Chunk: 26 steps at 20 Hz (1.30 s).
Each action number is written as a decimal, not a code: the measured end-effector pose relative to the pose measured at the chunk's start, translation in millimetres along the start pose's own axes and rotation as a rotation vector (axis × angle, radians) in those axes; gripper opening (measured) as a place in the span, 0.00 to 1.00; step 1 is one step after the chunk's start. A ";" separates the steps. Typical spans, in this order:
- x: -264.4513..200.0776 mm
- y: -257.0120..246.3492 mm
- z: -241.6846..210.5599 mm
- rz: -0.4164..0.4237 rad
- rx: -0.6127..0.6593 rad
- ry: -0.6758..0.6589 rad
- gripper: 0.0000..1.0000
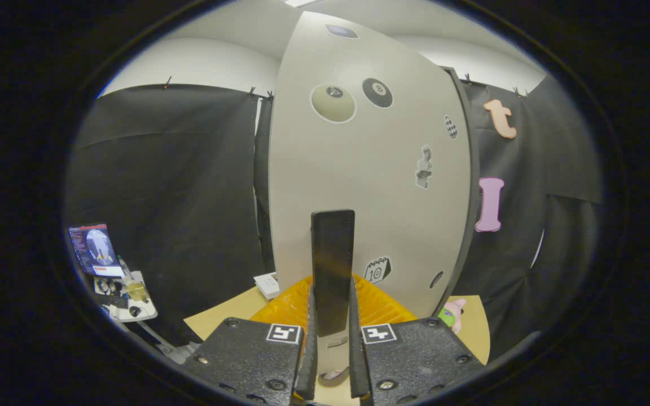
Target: Open the shoe cabinet door, grab the shoes and put them into the shoe cabinet, then close the shoe cabinet door.
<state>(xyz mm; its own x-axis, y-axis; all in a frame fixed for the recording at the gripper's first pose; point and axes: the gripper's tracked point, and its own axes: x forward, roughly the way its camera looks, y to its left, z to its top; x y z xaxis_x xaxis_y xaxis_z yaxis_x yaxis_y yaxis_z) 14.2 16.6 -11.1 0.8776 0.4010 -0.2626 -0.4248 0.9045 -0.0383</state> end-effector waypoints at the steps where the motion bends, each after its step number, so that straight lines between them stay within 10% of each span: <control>1: -5.2 -5.0 -1.3 -0.005 -0.002 0.002 0.26; 10: -53.8 -50.6 -6.6 -0.111 0.023 -0.025 0.20; 21: -96.5 -139.7 -6.9 -0.435 0.018 -0.047 0.04; 26: -106.6 -133.0 -9.2 -0.374 0.044 -0.076 0.04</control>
<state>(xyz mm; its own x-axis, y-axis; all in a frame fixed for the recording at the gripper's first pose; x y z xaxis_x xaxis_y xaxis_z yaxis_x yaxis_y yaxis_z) -25.0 -147.8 13.1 0.9848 0.0501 -0.1662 -0.0634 0.9951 -0.0758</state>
